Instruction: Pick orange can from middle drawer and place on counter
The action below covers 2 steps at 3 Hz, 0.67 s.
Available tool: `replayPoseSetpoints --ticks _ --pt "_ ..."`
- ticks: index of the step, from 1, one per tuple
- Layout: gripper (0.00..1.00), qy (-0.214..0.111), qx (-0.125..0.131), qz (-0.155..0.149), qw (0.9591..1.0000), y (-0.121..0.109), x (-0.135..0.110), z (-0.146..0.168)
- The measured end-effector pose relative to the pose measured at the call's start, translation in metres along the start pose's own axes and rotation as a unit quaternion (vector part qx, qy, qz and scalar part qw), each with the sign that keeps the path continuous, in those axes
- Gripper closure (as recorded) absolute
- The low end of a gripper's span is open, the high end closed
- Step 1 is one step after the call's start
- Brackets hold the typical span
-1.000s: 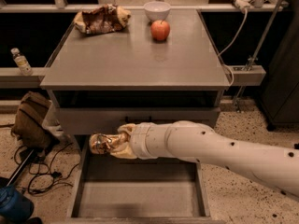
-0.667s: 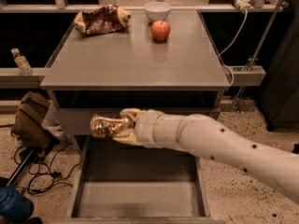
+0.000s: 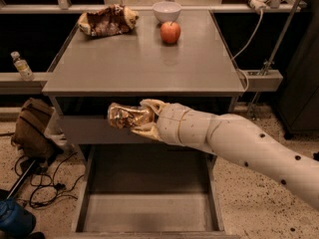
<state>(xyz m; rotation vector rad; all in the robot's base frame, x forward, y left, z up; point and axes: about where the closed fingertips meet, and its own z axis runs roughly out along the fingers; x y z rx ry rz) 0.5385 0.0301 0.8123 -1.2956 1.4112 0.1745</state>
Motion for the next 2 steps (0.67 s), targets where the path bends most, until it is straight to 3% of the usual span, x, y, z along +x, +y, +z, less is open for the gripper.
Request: replayPoseSetpoints --ticks 1,2 --pt "1.00 -0.005 0.013 -0.013 0.9998 -0.015 -0.005 0.000" --pt "1.00 -0.007 0.037 -0.043 0.9984 -0.045 -0.014 -0.002"
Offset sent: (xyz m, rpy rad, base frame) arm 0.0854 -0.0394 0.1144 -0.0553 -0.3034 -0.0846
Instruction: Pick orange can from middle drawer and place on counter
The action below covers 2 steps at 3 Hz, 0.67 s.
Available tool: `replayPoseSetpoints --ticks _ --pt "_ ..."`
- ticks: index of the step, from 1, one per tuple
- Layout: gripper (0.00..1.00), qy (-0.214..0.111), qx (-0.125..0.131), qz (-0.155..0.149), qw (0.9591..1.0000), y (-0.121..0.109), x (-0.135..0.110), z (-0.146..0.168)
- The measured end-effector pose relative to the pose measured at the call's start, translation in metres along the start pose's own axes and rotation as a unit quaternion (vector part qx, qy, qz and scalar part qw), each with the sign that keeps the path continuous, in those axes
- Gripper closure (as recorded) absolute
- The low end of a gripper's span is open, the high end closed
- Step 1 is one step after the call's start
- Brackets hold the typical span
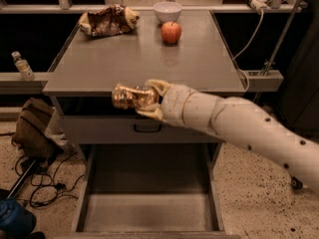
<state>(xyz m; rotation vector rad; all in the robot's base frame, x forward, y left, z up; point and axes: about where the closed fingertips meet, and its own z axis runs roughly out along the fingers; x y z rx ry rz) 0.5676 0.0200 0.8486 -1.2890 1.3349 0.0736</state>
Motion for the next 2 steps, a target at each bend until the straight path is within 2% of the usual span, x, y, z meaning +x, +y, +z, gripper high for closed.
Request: replayPoseSetpoints --ticks 1,2 --pt "1.00 0.013 0.035 -0.040 0.9985 -0.060 -0.010 0.003" --pt "1.00 0.037 0.057 -0.043 0.9967 -0.098 0.007 0.002"
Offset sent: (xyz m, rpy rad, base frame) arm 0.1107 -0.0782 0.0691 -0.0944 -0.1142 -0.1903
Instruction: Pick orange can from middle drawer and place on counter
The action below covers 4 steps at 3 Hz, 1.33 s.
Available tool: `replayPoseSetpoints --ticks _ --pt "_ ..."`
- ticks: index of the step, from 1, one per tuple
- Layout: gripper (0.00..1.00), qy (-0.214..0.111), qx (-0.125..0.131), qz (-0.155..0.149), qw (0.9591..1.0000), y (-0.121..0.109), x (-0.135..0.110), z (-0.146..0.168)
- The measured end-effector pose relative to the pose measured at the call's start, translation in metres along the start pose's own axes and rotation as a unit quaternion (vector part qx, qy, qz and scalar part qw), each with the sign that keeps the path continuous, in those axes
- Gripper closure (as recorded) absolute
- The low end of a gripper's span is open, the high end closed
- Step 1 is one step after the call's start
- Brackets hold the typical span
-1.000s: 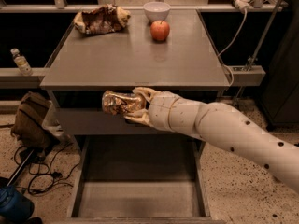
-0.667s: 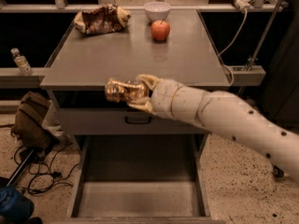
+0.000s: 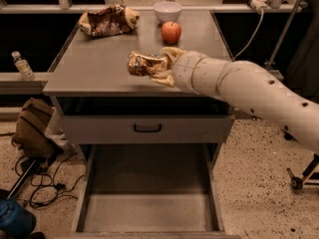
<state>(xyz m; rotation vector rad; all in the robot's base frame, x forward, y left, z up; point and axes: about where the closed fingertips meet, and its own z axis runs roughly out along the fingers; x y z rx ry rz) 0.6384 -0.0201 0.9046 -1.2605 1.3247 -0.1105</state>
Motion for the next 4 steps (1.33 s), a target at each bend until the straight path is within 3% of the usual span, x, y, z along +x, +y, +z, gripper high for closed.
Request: replayPoseSetpoints --ticks 1,2,3,4 --pt "1.00 0.018 0.001 0.027 0.9995 -0.015 0.030 0.006" --pt "1.00 0.027 -0.012 0.056 0.9980 -0.012 0.053 0.012" --pt "1.00 0.033 -0.048 0.075 0.9955 -0.011 0.064 0.030" --pt "1.00 0.033 -0.048 0.075 0.9955 -0.011 0.064 0.030"
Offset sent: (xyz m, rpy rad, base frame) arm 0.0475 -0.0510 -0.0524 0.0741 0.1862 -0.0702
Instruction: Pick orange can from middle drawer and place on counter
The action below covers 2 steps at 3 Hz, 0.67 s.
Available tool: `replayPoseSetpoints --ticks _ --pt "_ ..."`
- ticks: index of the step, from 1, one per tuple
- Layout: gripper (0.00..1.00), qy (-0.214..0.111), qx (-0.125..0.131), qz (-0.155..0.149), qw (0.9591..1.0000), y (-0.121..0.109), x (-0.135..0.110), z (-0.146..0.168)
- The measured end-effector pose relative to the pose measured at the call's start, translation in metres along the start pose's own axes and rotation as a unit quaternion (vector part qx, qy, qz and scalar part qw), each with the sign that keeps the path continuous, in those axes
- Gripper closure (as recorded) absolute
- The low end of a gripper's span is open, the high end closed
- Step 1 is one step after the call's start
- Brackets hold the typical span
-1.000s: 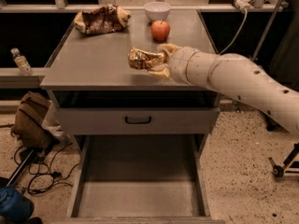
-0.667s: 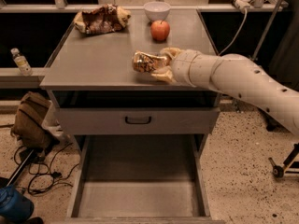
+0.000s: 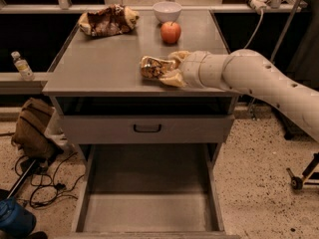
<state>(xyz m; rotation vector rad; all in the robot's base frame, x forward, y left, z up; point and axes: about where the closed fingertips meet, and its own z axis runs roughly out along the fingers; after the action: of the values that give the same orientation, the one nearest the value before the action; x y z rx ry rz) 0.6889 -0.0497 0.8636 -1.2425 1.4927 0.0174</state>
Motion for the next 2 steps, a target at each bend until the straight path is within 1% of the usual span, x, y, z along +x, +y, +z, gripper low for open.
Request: replayPoseSetpoints --ticks 1,2 --pt "0.96 0.000 0.000 0.000 1.0000 0.0000 0.0000 0.0000" --pt "0.76 0.000 0.000 0.000 1.0000 0.0000 0.0000 0.0000"
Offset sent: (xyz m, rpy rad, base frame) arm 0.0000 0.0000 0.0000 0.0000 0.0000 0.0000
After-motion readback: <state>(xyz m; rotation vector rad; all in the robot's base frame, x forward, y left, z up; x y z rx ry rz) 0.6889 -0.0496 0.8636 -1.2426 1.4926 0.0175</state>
